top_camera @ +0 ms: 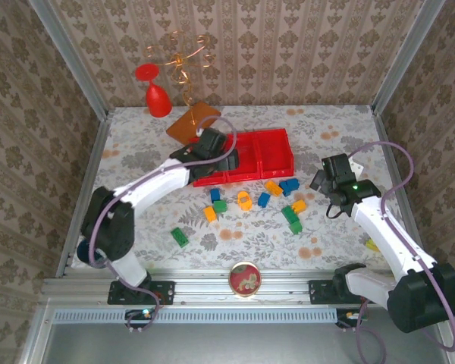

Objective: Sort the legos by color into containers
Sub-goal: Move the container to the top-center of the table, then pick up the lego from the bottom-left of the table.

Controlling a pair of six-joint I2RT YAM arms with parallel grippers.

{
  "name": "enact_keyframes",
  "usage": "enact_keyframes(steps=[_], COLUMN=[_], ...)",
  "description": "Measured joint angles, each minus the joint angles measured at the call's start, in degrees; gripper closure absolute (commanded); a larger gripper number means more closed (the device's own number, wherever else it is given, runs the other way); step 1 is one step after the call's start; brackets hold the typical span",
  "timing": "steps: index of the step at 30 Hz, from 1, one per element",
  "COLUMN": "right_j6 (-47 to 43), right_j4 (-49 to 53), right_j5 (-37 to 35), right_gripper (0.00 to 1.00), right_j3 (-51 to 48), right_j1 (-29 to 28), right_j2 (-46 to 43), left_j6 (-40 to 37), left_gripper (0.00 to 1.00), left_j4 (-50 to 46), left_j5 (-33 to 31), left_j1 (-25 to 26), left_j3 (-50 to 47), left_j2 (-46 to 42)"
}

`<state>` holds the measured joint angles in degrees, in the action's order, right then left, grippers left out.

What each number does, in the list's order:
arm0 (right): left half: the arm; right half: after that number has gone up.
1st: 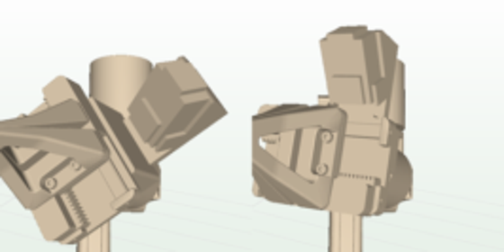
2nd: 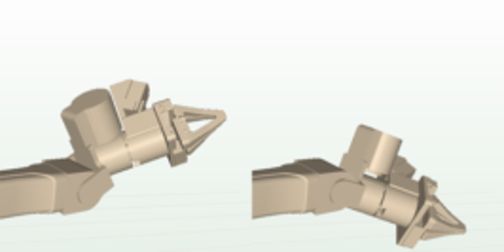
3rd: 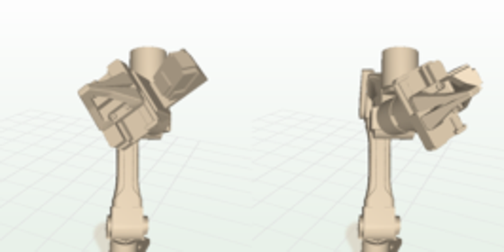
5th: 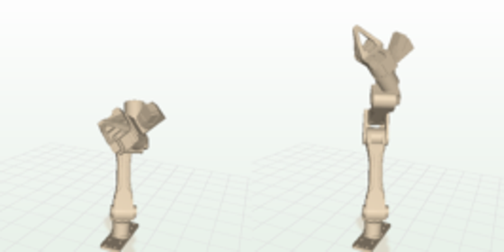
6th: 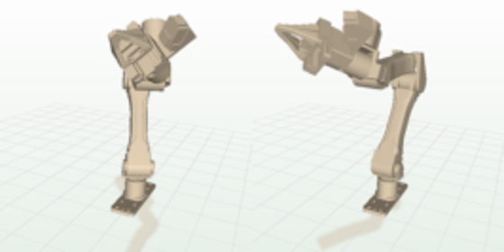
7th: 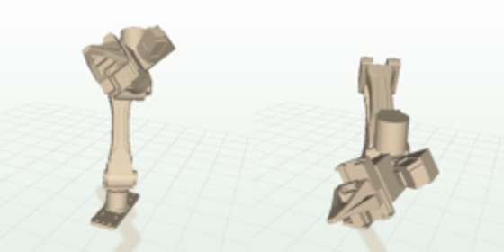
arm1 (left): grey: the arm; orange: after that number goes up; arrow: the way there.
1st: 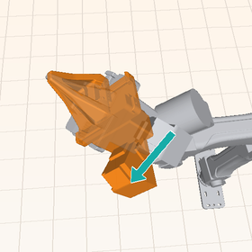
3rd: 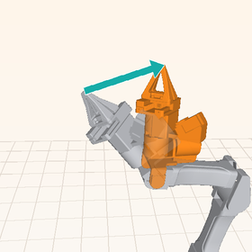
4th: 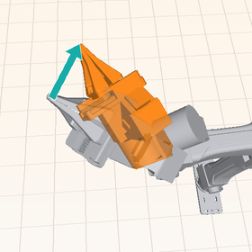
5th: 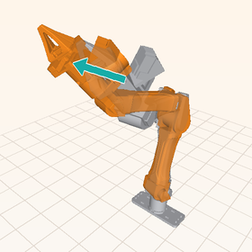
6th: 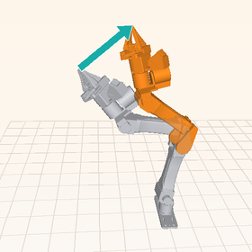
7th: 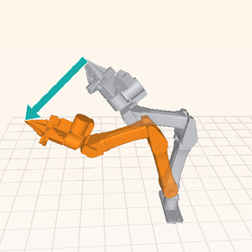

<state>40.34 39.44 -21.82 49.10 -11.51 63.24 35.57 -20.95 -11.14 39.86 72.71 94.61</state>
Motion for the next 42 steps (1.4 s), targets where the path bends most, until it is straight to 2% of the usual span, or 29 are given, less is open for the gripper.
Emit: enact_keyframes(steps=[9, 15, 21, 29, 37, 42], right_j6=[0.63, 1.38, 2.05, 2.12, 2.14, 2.16], right_j4=[2.45, 3.76, 4.55, 4.48, 3.87, 3.08], right_j5=[0.09, 0.26, 0.85, 1.33, 1.92, 2.19], right_gripper=[0.00, 0.00, 0.00, 0.00, 0.00, 0.00], right_j3=[0.22, 0.26, 0.26, 0.26, 0.26, 0.26], right_j1=[-0.96, -2.69, -3.52, -3.93, -3.93, -3.93], right_j2=[0.02, 0.07, 1.03, 2.08, 3.26, 3.65], left_j6=[2.14, 7.76, 14.12, 18.29, 18.40, 18.40], left_gripper=[0.00, 0.00, 0.03, 0.03, 0.03, 0.09], left_j4=[-7.63, -16.00, -23.26, -25.97, -21.84, -21.07], left_j5=[-4.17, -7.17, -6.12, -2.14, 0.22, 1.20], left_j1=[1.33, 1.77, 2.36, 3.26, 3.26, 3.26], left_j3=[-16.87, -24.74, -32.50, -38.45, -38.47, -38.47], left_j2=[-19.87, -32.22, -39.98, -40.46, -32.74, -28.98])
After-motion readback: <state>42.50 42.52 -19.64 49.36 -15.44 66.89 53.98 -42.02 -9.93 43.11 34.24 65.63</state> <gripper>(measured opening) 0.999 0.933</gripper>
